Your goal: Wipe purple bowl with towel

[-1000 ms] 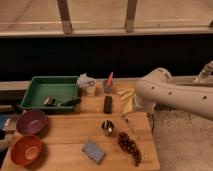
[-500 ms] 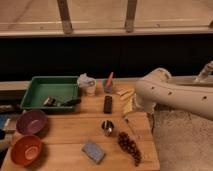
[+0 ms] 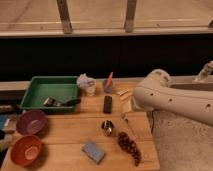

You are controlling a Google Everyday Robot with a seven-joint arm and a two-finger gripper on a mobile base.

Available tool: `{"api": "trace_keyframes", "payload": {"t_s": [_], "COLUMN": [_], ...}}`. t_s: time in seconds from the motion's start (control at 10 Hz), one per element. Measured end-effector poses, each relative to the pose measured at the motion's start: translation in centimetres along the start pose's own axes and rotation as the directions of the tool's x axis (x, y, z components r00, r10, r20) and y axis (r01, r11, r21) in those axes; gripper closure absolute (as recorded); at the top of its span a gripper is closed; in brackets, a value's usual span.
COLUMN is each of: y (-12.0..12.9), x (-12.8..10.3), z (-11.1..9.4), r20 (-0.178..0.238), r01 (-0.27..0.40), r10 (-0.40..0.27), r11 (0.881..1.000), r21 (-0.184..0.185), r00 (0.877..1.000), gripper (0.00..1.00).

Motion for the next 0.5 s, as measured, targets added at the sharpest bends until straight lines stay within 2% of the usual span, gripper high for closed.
{"api": "trace_keyframes", "payload": {"t_s": [0.1,0.5], "y": [0.7,5.2], "x": [-1.2,-9.3], "z": [0.0,0.0], "r20": [0.010,0.046], "r01": [0.018,0.145], "r10": [-0.018,-0.146], "r11": [1.000,0.989], "r21": [0.001,0.013], "r00": [1.000,0.988], "gripper": [0.25,0.25]}}
